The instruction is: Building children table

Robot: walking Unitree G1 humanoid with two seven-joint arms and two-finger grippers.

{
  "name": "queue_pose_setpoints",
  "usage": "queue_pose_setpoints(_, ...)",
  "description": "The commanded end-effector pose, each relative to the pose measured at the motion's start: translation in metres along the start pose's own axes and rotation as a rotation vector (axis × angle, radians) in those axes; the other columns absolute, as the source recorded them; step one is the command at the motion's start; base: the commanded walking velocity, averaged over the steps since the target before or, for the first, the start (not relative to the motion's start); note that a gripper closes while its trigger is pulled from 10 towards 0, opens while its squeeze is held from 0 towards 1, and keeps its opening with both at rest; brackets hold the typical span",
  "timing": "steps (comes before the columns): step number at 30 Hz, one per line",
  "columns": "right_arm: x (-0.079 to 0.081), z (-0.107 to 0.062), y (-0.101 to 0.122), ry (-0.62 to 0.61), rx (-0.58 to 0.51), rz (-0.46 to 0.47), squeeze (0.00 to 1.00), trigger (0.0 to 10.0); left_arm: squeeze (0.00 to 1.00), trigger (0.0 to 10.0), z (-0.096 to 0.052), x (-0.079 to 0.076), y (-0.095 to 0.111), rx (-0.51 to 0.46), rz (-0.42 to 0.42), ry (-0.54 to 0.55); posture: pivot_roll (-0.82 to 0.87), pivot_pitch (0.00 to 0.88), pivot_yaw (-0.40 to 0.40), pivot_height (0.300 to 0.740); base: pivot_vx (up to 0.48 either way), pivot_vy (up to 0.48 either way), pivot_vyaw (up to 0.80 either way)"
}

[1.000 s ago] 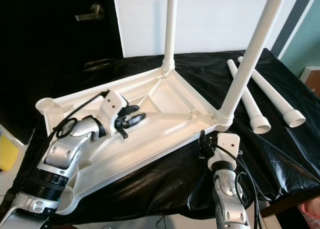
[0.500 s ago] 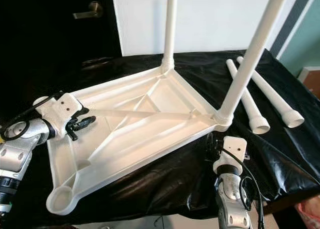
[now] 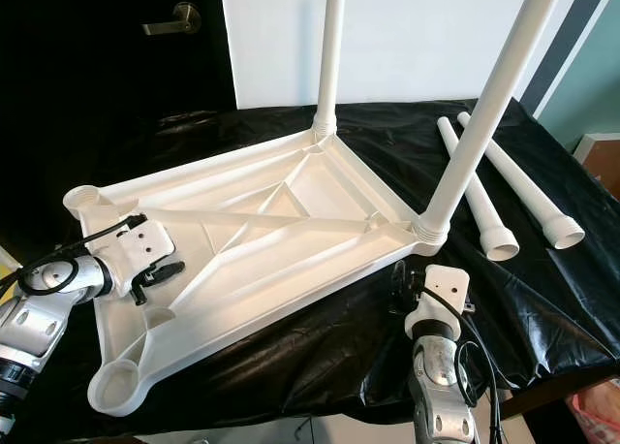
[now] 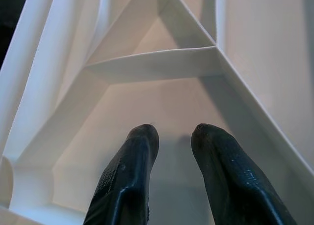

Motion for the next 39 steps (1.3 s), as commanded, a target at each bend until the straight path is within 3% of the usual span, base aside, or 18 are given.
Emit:
queue_pose_setpoints(1,0.004,0.004,-0.007,0.015,0.05,0.03,0.0,10.0,0.0,10.0,0.005,-0.012,0.004,-0.012,0.022,-0.025,0.0,0.011,-0.026,0.74,0.0,0.0,0.0)
queue_pose_setpoints(4,0.014,0.017,-0.01,0.079,0.08,0.042,0.0,10.0,0.0,10.0,0.01,-0.025,0.012,-0.045,0.023,-0.099,-0.01,0.011,-0.018,0.74,0.0,0.0,0.0)
queue_pose_setpoints(10,0.019,0.028,-0.009,0.118,0.1,0.043,0.0,10.0,0.0,10.0,0.012,-0.034,0.017,-0.065,0.037,-0.155,0.0,0.011,-0.018,0.74,0.0,0.0,0.0)
queue_pose_setpoints(13,0.024,0.046,-0.003,0.165,0.108,0.05,0.0,10.0,0.0,10.0,0.015,-0.046,0.025,-0.092,0.076,-0.24,0.0,0.006,-0.025,0.74,0.0,0.0,0.0)
queue_pose_setpoints(24,0.034,0.073,0.007,0.286,0.118,0.022,0.0,10.0,0.0,10.0,0.02,-0.071,0.055,-0.208,0.05,-0.336,0.0,0.0,-0.028,0.74,0.0,0.0,0.0)
queue_pose_setpoints(31,0.034,0.098,0.022,0.264,0.089,-0.012,0.0,10.0,0.0,10.0,0.035,-0.087,0.094,-0.334,0.029,-0.357,0.0,0.0,-0.032,0.74,0.0,0.0,0.0)
queue_pose_setpoints(36,0.028,0.103,0.026,0.221,0.071,-0.029,0.0,10.0,0.0,10.0,0.039,-0.081,0.104,-0.369,0.025,-0.293,0.0,0.0,-0.036,0.74,0.0,0.0,0.0)
queue_pose_setpoints(39,0.016,0.105,0.028,0.162,0.053,-0.026,0.0,10.0,0.0,10.0,0.038,-0.06,0.105,-0.391,0.004,-0.162,0.01,0.002,-0.041,0.74,0.0,0.0,0.0)
Point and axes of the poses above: a point about 5 cm out from each wrist's last joint towards the gripper, its own z axis pointing out of the wrist towards the gripper, its own y axis along the axis of the wrist's last joint, x = y × z, the point moved 1 cm from there along z, pointing out of the wrist towards the gripper, and after that the axes turned 2 degrees about z, right-handed, at the moved point
